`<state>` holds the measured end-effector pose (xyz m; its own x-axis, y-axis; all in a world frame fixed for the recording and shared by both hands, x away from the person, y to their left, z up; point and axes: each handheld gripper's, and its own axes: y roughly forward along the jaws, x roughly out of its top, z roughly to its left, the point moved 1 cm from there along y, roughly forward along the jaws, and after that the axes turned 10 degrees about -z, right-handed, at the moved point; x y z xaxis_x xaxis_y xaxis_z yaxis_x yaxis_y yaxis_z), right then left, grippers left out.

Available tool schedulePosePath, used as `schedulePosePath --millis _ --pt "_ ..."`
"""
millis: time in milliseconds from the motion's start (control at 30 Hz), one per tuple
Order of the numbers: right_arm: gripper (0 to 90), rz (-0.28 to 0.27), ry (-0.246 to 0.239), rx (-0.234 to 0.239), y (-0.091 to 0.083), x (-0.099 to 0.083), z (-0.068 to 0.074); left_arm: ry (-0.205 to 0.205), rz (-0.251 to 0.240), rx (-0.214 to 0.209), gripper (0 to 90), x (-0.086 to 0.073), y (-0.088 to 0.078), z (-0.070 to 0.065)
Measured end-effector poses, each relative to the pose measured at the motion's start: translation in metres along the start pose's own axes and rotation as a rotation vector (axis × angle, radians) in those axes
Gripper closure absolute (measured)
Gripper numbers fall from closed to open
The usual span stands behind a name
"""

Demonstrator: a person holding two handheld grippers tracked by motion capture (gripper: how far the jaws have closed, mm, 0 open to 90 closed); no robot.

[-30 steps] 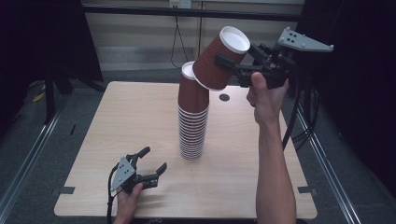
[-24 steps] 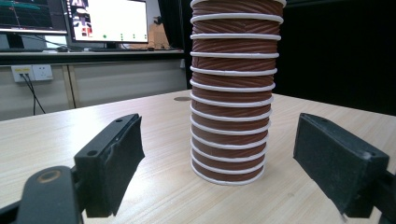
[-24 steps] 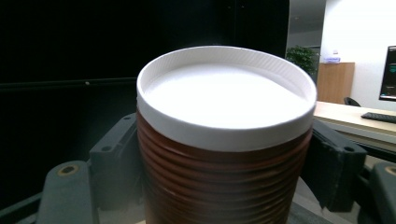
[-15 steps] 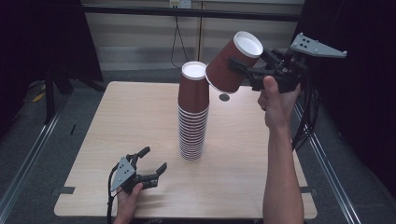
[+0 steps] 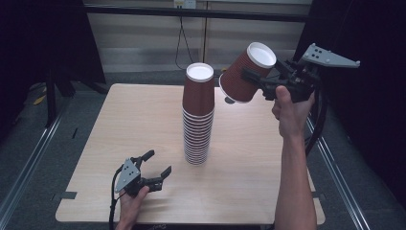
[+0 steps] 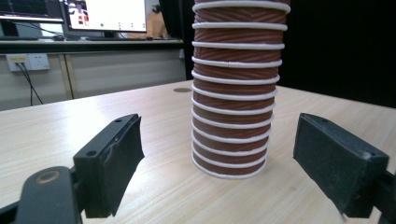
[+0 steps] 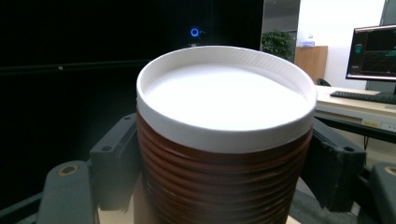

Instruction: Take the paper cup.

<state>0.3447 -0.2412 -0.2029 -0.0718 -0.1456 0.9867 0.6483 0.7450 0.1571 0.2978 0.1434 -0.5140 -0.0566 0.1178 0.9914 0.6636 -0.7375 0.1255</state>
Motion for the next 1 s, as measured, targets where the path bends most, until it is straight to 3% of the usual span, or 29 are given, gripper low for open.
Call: schedulePosePath --millis 33,233,467,700,767,800,967,1000 --pt "22.8 0.005 0.004 -0.004 -0.001 -0.002 -0.001 -0.019 0.004 -0.004 15.4 0.0 0.0 -0.001" --pt "22.8 0.042 0.007 -0.023 -0.007 -0.017 -0.003 -0.024 0.011 -0.033 15.5 0.008 0.003 -0.003" --pt "22.8 0.071 0.022 -0.027 -0.012 -0.039 -0.004 0.016 0.031 -0.07 16.0 0.02 0.008 -0.004" --pt "22.8 0.101 0.037 -0.041 -0.021 -0.061 -0.002 -0.021 0.027 -0.096 20.8 0.031 0.014 -0.008" --pt "22.8 0.097 0.057 -0.028 -0.025 -0.068 -0.001 -0.021 0.024 -0.107 23.9 0.032 0.015 -0.009" --pt "22.8 0.1 0.055 -0.033 -0.027 -0.071 0.0 0.0 0.023 -0.132 27.6 0.034 0.016 -0.008" --pt "22.8 0.111 0.071 -0.045 -0.035 -0.09 0.004 -0.016 0.016 -0.13 22.7 0.039 0.019 -0.011" --pt "22.8 0.11 0.076 -0.045 -0.036 -0.093 0.005 -0.002 0.018 -0.135 22.1 0.04 0.02 -0.01"
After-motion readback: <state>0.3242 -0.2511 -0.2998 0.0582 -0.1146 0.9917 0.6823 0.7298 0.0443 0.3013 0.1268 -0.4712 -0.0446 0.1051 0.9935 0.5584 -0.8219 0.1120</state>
